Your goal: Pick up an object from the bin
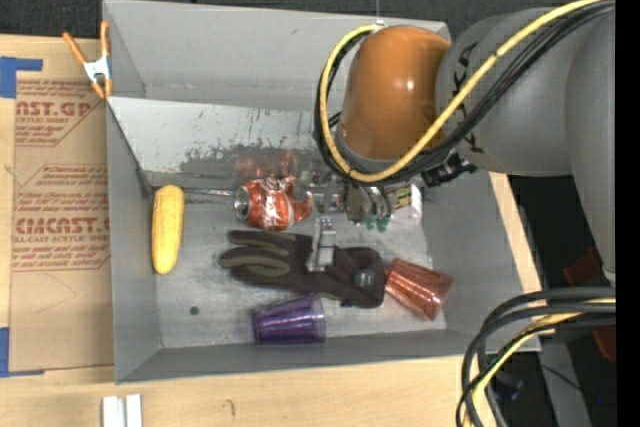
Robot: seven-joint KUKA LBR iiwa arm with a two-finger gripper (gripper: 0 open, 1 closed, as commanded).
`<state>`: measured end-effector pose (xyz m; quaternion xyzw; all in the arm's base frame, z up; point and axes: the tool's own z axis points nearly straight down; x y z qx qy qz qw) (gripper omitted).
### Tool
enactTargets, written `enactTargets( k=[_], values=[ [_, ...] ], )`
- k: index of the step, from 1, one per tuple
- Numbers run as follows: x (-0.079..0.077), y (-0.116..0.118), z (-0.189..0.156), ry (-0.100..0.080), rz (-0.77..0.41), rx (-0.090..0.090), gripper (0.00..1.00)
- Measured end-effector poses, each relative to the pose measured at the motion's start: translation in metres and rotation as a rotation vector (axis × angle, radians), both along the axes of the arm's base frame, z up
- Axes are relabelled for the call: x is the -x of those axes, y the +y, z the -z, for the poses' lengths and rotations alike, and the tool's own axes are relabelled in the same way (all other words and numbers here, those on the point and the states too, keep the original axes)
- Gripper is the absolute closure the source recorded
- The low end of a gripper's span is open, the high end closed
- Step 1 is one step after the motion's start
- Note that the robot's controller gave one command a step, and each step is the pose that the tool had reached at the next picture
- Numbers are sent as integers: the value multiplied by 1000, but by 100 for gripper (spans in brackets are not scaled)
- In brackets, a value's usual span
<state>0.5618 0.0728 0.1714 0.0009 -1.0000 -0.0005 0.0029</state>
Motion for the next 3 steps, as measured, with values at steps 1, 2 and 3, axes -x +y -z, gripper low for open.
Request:
enactTargets(
  k=[1, 2, 3],
  values=[
    [-1, 0, -5, -7, 1, 0, 0],
    [30, -26, 69, -15, 49, -2, 0],
    [29, -29, 75, -34, 57, -3, 0]
  ],
)
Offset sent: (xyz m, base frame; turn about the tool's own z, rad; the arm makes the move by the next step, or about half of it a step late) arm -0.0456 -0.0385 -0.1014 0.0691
